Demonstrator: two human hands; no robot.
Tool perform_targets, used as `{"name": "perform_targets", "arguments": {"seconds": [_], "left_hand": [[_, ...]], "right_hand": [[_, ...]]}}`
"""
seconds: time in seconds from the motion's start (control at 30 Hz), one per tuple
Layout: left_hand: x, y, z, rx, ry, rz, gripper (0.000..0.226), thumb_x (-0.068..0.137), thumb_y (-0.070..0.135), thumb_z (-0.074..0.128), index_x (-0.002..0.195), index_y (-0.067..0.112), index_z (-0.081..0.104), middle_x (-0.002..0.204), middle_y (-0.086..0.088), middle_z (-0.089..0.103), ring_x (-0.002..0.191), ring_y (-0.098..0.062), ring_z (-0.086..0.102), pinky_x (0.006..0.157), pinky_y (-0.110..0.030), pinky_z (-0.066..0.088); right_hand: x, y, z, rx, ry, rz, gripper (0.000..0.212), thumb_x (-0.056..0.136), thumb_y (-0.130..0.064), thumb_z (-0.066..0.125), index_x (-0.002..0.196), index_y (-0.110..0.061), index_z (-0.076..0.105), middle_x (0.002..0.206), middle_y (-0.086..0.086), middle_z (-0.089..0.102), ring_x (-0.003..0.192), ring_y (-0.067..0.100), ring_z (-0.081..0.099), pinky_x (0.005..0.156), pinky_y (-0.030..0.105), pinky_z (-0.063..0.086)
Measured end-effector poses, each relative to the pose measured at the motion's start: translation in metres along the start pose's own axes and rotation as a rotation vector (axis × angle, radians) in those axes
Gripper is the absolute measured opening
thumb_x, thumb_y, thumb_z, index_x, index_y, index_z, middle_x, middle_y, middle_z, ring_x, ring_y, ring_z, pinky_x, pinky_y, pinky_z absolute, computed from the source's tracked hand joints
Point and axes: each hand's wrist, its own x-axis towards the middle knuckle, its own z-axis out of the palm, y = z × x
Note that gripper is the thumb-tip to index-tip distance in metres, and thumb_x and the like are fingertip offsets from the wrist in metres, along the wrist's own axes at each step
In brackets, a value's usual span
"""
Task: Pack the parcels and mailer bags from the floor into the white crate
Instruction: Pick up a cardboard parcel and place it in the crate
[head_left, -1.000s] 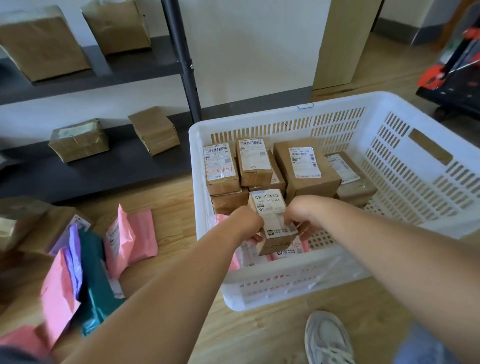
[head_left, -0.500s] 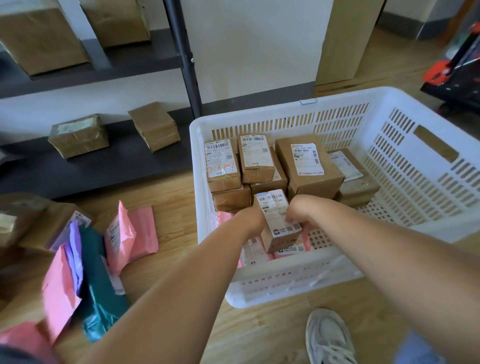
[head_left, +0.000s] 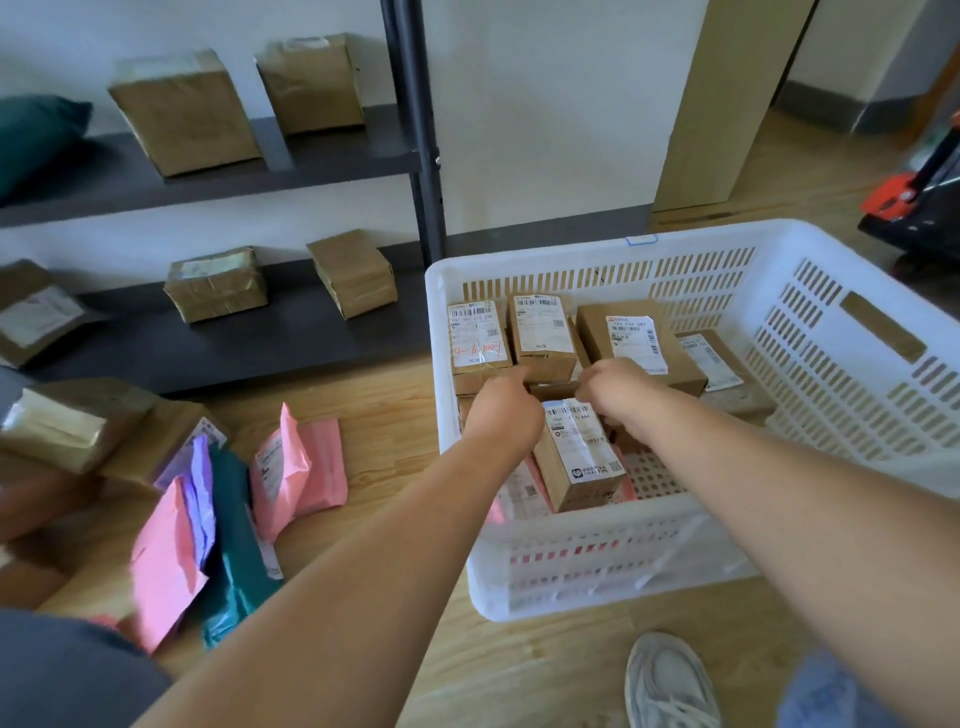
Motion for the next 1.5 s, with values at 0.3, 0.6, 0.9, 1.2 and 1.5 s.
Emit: {"name": "perform_targets", "arguments": {"seconds": [0.3,0.6,0.9,1.2,1.5], "left_hand": [[-0.038,-0.037,-0.097,-0.181,0.379,0.013,0.049,0.094,0.001,0.039,0.134,0.024,0.054,0.133,0.005,0.056,0.107,-0.01,0.058,0.079,-0.02,0.047],[-0.062,-0.139,-0.19,-0.213,0.592,-0.243,0.044,0.092,0.004,0.045,0.133,0.015,0.054,0.131,-0.007,0.059,0.117,-0.024,0.058,0.089,-0.03,0.048],[-0.071,-0.241,-0.248,-0.328,0.748,-0.523,0.032,0.094,0.011,0.05,0.124,0.008,0.061,0.122,-0.013,0.064,0.115,-0.031,0.059,0.094,-0.037,0.047],[-0.04,-0.325,-0.28,-0.39,0.834,-0.698,0.03,0.093,0.011,0.057,0.122,0.011,0.061,0.11,-0.009,0.062,0.099,-0.025,0.059,0.078,-0.029,0.047],[0.022,-0.376,-0.341,-0.361,0.927,-0.625,0.045,0.097,0.007,0.046,0.14,0.019,0.045,0.134,-0.006,0.053,0.106,-0.022,0.059,0.063,-0.018,0.045]], "right_hand": [[-0.071,-0.055,0.041,0.256,0.087,-0.313,0.032,0.094,-0.015,0.055,0.125,-0.02,0.061,0.122,0.0,0.061,0.113,0.022,0.057,0.087,0.032,0.048],[-0.123,-0.113,0.127,0.264,-0.02,-0.503,0.028,0.091,-0.011,0.053,0.115,-0.022,0.063,0.112,-0.005,0.062,0.106,0.015,0.058,0.089,0.029,0.046],[-0.127,-0.196,0.234,0.176,-0.221,-0.509,0.029,0.089,-0.017,0.057,0.116,-0.023,0.062,0.115,-0.004,0.063,0.104,0.017,0.058,0.089,0.032,0.049],[-0.092,-0.234,0.33,-0.005,-0.317,-0.505,0.033,0.087,-0.026,0.059,0.12,-0.029,0.059,0.125,-0.005,0.062,0.113,0.018,0.058,0.1,0.04,0.047],[-0.055,-0.302,0.406,-0.045,-0.382,-0.527,0.04,0.094,-0.027,0.056,0.133,-0.024,0.055,0.133,-0.003,0.057,0.118,0.02,0.055,0.092,0.031,0.047]]}}
